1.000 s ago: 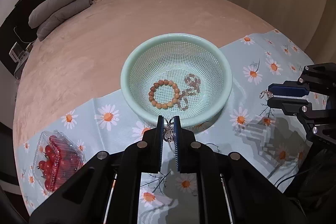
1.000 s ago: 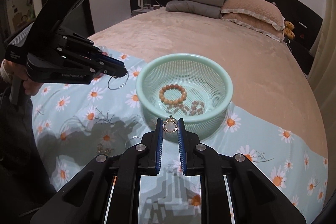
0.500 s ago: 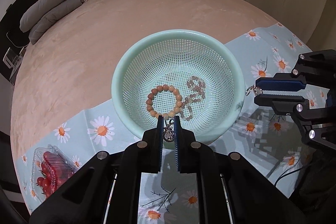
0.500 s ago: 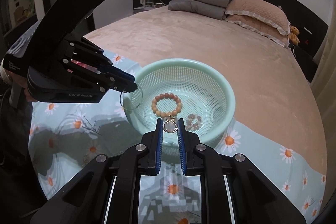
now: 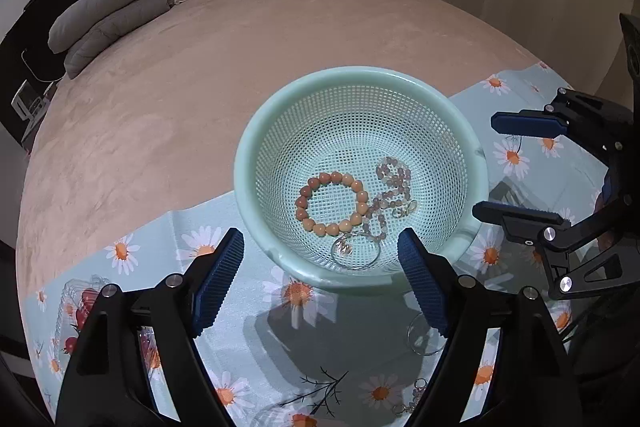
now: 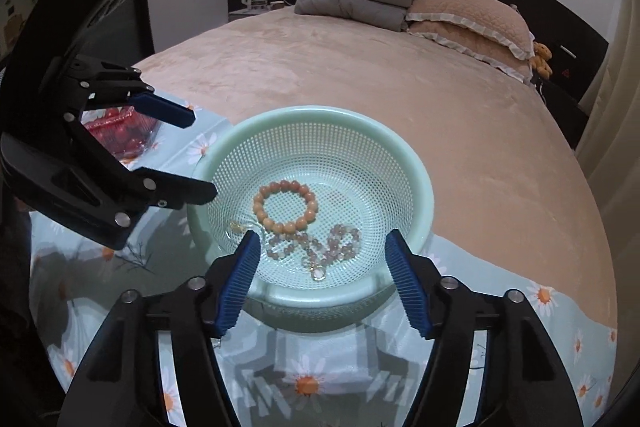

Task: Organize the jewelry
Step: 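Move both tools back toward the remaining earrings on the cloth, then grasp the silver hoop earring with the right tool while the left tool grasps a crystal earring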

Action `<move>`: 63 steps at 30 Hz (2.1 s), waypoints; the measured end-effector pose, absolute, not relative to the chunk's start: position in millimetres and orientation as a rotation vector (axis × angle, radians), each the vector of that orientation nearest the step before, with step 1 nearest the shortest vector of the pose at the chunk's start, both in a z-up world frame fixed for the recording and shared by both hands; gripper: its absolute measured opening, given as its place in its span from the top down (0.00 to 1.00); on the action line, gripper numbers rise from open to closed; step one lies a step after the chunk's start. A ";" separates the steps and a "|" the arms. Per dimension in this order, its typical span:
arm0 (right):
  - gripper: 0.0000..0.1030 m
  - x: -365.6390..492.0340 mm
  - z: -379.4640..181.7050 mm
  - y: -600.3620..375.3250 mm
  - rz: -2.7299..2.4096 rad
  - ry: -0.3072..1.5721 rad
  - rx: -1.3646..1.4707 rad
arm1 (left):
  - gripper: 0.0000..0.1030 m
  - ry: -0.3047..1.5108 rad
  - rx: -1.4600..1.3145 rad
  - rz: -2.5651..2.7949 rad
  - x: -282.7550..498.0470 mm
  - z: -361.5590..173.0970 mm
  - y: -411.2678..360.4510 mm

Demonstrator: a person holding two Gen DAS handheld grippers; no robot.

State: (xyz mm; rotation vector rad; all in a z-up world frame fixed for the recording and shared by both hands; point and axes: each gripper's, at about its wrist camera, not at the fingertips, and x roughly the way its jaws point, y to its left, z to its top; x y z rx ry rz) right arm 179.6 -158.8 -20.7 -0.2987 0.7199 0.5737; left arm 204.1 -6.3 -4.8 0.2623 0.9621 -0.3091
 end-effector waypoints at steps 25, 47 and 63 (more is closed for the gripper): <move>0.30 123.5 -12.2 -153.4 0.577 0.762 -0.316 | 0.07 0.976 0.303 -0.226 131.8 4.0 17.7; 0.25 117.9 -78.3 -128.4 0.608 0.927 -0.340 | 0.07 1.015 0.234 -0.330 80.3 -68.7 20.4; 0.29 127.2 -136.3 -119.5 0.452 0.965 -0.243 | 0.40 0.936 0.321 -0.458 51.9 -121.3 -5.7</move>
